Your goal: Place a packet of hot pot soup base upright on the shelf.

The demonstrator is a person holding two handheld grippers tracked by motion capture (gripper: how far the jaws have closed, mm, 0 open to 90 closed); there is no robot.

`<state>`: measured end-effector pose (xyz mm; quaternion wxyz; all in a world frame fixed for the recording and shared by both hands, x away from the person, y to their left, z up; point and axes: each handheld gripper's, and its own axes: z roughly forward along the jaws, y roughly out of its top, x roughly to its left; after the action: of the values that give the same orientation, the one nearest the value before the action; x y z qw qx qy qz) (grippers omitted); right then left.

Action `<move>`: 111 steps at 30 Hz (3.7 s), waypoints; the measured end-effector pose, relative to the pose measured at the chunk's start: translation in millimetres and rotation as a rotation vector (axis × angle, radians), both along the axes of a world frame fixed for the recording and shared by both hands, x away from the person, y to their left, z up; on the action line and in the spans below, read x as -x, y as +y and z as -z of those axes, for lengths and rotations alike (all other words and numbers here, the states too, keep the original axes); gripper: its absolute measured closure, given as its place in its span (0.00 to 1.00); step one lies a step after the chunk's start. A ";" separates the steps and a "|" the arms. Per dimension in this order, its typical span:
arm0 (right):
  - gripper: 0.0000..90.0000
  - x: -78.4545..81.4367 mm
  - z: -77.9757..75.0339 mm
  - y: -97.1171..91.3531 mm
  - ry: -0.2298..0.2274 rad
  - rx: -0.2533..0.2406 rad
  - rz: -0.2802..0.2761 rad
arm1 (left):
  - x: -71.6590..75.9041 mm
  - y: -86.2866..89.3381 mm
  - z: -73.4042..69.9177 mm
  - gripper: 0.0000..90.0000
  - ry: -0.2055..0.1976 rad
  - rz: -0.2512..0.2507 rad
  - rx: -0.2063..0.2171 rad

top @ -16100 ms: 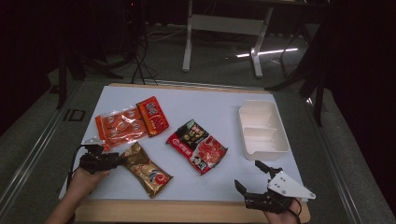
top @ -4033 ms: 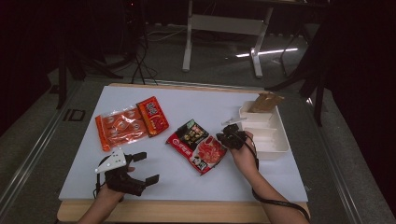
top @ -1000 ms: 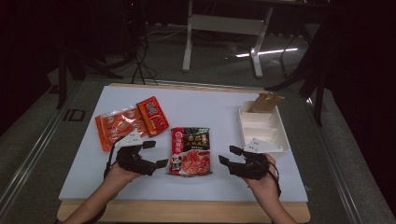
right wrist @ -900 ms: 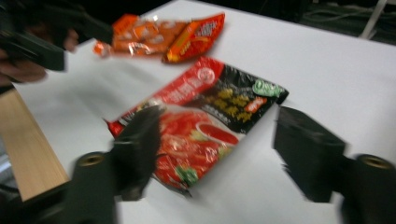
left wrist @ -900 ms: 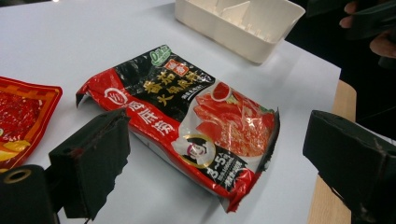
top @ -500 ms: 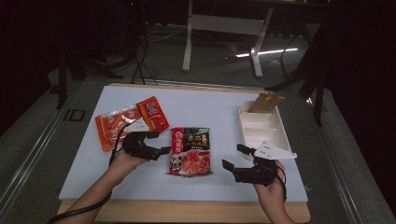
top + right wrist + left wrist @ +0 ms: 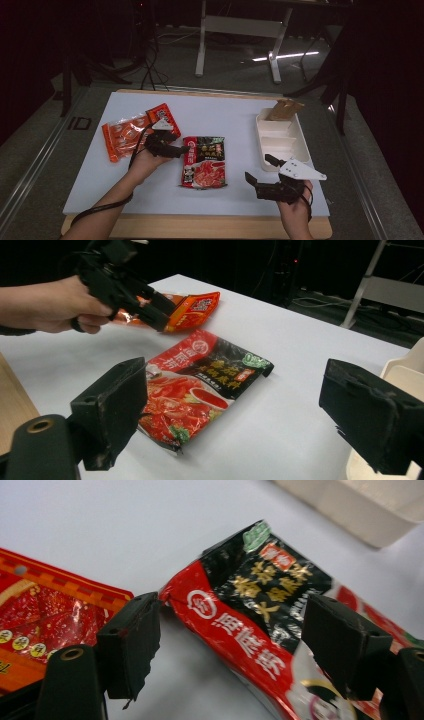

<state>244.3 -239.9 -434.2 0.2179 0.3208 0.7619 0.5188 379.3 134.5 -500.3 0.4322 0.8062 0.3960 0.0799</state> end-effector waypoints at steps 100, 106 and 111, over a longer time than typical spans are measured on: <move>0.14 -13.5 -21.2 -2.0 0.038 0.027 -0.028 | 51.2 -40.9 -77.3 0.97 -0.177 0.132 0.278; 0.16 -22.0 -26.1 -2.0 0.058 0.007 -0.030 | 51.3 -40.7 -81.1 0.96 -0.184 0.144 0.357; 0.18 -27.3 -31.7 3.4 0.058 0.005 -0.044 | 53.1 -43.6 -84.6 0.96 -0.210 0.165 0.402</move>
<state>271.6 -236.5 -402.5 0.1851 0.3183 0.7759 0.5122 326.2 90.9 -415.7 0.6279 0.7207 0.2899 0.0472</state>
